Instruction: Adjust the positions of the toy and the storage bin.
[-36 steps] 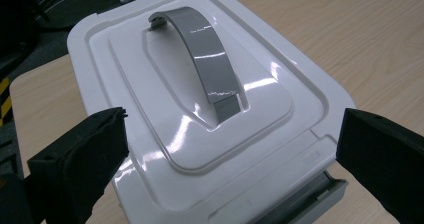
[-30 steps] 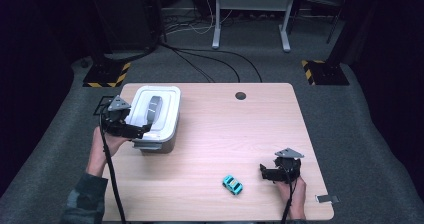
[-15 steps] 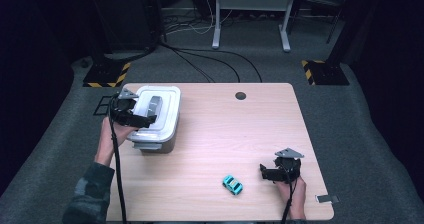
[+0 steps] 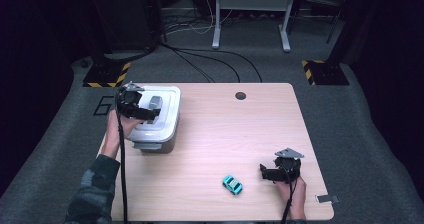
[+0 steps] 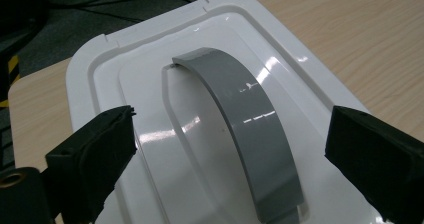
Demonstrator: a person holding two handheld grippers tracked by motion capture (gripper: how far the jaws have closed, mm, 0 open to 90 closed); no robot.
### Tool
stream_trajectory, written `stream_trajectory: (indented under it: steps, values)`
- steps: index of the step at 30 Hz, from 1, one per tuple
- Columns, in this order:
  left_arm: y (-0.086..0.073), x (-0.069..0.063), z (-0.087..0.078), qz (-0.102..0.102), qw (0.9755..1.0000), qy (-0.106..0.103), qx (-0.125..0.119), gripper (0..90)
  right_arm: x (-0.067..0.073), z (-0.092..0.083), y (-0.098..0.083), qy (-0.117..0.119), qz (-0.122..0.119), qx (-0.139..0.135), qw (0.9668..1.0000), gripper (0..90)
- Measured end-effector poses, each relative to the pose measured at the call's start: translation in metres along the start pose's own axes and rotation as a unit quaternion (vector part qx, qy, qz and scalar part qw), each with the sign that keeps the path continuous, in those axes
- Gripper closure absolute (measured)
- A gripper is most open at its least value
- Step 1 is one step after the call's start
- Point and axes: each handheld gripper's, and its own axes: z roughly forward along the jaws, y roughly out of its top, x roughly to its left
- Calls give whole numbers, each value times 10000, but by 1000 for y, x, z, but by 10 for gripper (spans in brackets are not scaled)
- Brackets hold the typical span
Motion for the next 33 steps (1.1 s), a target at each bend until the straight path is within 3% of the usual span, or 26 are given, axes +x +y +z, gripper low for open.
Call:
stream_trajectory:
  steps: [5, 12, 18, 24, 33]
  values:
    - [2, 2, 7, -43, 10000, -17, 75, 158, 0, 0, 0, 3, -3, -1, 10000, 42]
    - [-1, -4, 14, -32, 9999, 33, 145, 376, 0, 0, 0, 2, 4, 4, 10000, 42]
    - [-4, -14, 16, 137, 9999, 21, 68, 564, 0, 0, 0, 9, 0, -2, 10000, 46]
    - [-6, -13, 16, 83, 9999, -67, -25, 583, 0, 0, 0, 27, -19, -1, 10000, 50]
    - [-7, -10, 17, -9, 9992, -373, -109, 618, 0, 0, 0, 31, -22, -2, 10000, 50]
